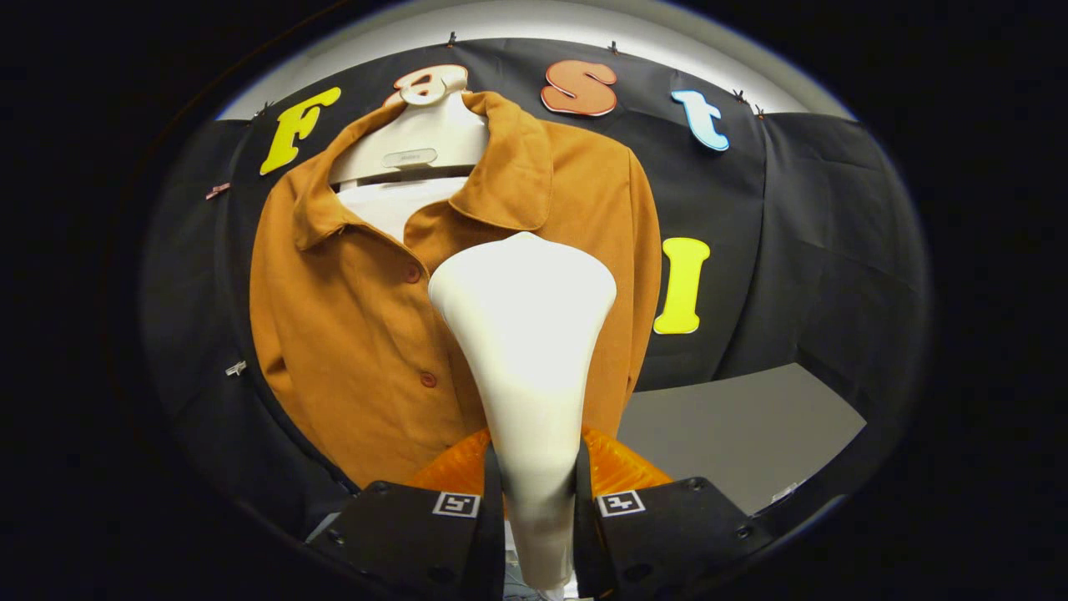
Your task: Iron the clothes twice with a garment steamer, once on the left side and once on the right side.
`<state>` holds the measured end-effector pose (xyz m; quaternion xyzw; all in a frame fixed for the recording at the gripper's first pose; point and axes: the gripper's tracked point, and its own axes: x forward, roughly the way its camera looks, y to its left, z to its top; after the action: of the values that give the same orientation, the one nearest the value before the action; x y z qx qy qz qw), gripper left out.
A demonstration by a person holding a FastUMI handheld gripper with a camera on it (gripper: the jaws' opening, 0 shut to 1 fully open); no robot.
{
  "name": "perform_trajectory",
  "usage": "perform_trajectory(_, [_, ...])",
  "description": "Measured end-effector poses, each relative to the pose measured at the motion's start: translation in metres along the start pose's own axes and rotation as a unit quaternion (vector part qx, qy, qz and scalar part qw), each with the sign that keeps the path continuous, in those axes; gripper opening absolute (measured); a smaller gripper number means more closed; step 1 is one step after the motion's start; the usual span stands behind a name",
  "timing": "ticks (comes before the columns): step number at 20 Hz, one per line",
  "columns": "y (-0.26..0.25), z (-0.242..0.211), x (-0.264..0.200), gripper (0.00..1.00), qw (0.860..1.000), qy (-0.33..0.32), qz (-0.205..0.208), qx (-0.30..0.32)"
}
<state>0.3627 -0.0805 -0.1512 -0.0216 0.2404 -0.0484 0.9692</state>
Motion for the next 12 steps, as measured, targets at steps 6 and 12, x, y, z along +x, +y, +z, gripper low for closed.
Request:
perform_trajectory(6, [0.002,-0.017,0.022,0.36,1.0,0.028,-0.008,-0.005])
perform_trajectory(12, [0.001,-0.057,0.033,0.36,0.997,0.069,-0.014,-0.006])
